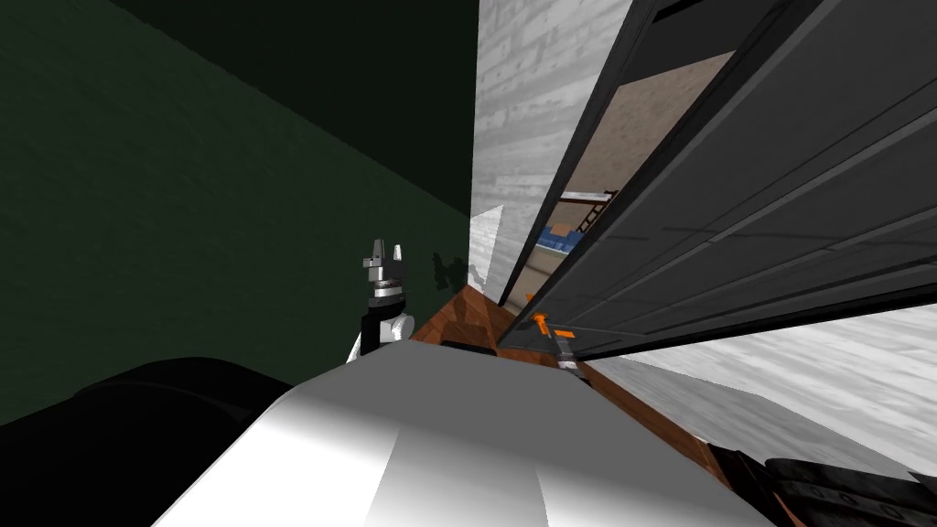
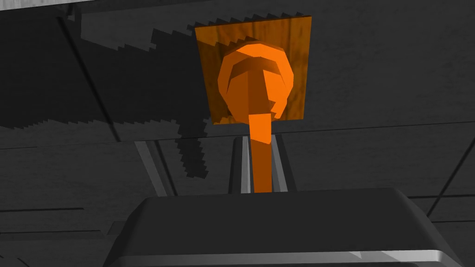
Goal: Pull the door open
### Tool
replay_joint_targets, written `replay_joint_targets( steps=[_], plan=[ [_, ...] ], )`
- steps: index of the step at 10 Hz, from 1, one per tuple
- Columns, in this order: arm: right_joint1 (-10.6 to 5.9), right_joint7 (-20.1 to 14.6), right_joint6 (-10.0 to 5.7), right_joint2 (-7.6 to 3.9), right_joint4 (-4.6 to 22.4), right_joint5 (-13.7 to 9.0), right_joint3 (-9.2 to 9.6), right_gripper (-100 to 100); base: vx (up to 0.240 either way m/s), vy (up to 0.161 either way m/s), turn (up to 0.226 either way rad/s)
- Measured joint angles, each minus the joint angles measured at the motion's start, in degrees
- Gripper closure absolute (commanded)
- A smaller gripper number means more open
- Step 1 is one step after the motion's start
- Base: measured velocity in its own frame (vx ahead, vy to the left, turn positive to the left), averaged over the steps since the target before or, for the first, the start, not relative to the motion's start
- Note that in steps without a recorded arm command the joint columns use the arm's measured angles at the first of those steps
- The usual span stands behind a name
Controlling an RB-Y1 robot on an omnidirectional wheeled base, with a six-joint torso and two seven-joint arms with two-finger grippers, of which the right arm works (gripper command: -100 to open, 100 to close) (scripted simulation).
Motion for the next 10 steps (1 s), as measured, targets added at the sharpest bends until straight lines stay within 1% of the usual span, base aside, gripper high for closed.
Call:
replay_joint_targets(
  steps=[1, 2, 4, 6, 8, 9, 10],
  plan=[
    [0.01, -0.41, -1.07, -0.24, 0.91, 0.04, 0.36, 100, -0.199, -0.086, 0.15],
    [1.15, -0.7, -1.36, -0.79, -0.34, -0.03, 0.62, 100, -0.094, -0.044, 0.033],
    [1.56, -0.74, -1.52, -0.86, -0.32, -0.05, 0.79, 100, -0.153, -0.062, 0.191],
    [1.83, -0.96, -2.57, -0.97, -0.05, -0.15, 1.06, 100, -0.213, -0.111, 0.174],
    [2.12, -1.16, -3.81, -1.22, 0.65, -0.3, 1.27, 100, -0.238, -0.06, 0.184],
    [1.79, -1.43, -4.87, -1.25, 2.2, -0.3, 1.48, 100, -0.198, -0.091, 0.183],
    [2.23, -1.51, -5.38, -1.33, 2.35, -0.34, 1.65, 100, -0.193, -0.096, 0.2]
  ],
)
